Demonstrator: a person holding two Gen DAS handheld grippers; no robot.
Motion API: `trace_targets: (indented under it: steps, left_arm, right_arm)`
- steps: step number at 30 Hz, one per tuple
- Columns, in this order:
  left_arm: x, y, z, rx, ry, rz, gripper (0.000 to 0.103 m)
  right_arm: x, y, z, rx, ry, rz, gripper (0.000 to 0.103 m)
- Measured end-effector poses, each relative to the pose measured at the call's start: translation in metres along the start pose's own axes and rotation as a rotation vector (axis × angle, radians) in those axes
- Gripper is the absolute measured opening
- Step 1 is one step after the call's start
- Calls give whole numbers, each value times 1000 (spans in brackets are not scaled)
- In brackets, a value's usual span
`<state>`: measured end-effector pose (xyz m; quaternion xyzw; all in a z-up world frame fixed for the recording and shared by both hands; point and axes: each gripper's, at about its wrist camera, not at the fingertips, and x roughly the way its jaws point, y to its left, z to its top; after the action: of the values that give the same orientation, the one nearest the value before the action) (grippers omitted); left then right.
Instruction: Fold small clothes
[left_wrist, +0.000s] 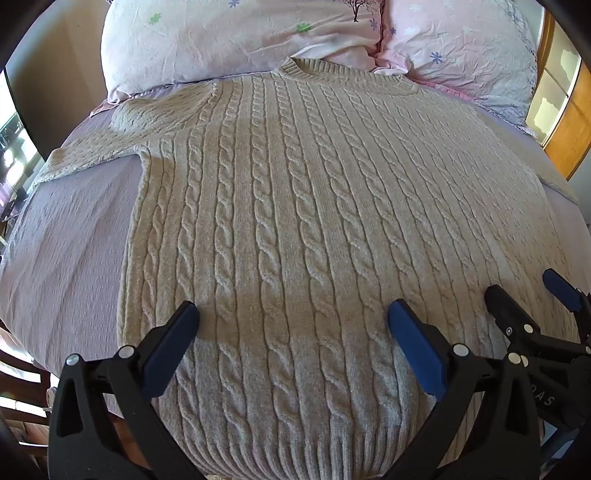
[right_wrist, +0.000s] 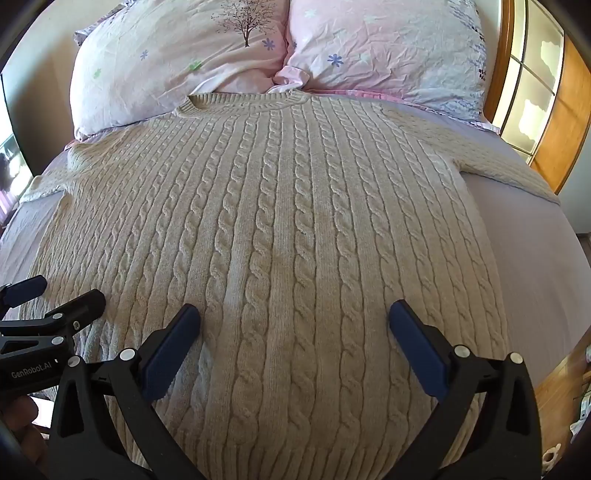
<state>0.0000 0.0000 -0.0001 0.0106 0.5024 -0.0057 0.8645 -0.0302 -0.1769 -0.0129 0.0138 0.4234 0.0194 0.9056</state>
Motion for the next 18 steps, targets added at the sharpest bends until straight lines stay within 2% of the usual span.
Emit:
trace_targets:
  steps: [18]
  left_arm:
    - [0,0,0,0,-6,0,101]
  right_arm:
    - [-1,0,0,0,-1,0,102]
